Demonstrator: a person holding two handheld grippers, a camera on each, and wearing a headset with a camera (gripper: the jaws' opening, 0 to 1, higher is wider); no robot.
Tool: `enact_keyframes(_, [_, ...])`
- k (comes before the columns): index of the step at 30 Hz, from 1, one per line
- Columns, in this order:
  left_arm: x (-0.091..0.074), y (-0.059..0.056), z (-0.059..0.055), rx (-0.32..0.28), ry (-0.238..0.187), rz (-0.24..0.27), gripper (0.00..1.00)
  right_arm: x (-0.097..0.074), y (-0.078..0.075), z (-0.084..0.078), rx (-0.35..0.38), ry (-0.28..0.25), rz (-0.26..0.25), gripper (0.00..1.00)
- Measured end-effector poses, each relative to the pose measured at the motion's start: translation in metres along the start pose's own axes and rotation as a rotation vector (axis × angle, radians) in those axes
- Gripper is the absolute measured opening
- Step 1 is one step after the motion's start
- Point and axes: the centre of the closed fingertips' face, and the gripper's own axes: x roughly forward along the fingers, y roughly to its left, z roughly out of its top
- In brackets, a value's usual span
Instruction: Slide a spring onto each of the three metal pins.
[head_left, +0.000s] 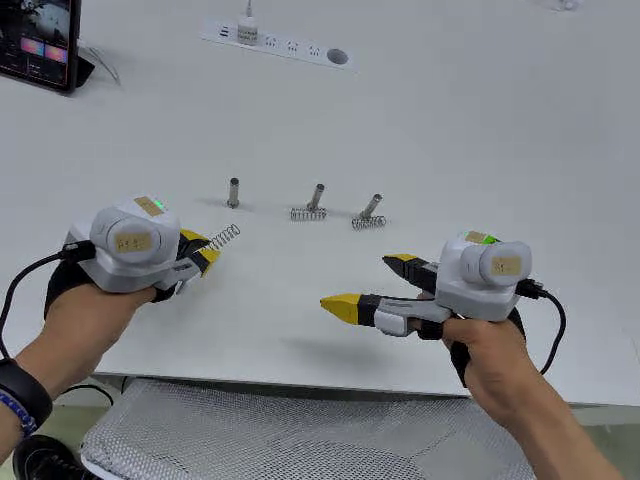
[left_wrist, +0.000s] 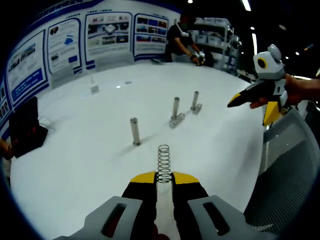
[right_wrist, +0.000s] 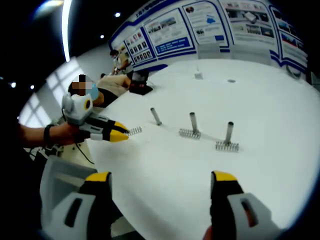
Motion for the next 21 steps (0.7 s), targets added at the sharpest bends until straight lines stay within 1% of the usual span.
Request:
enact_keyframes(3, [-0.004,-0.004,0.003,0.001,-0.006,-0.002,0.11,0.002,0.002,0.001,-0.002,-0.001,0.007,0.82])
enact_keyframes(7, [-0.008,-0.013,0.011,0.013,-0.024,-0.018,0.11,0.004,0.006,0.005,-0.008,-0.011,0.019,0.81])
enact_keyframes(10, [-0.008,-0.02,0.016,0.022,-0.027,-0.031,0.11,0.006,0.007,0.006,-0.001,-0.014,0.026,0.8])
enact_keyframes(14, [-0.011,-0.033,0.028,0.047,-0.045,-0.054,0.11,0.007,0.009,0.009,0.001,-0.027,0.036,0.79])
enact_keyframes(18, [-0.008,-0.041,0.037,0.061,-0.059,-0.075,0.11,0.007,0.012,0.012,0.005,-0.038,0.047,0.77])
enact_keyframes(21, [-0.006,-0.05,0.042,0.079,-0.065,-0.095,0.11,0.008,0.013,0.015,0.014,-0.051,0.059,0.75])
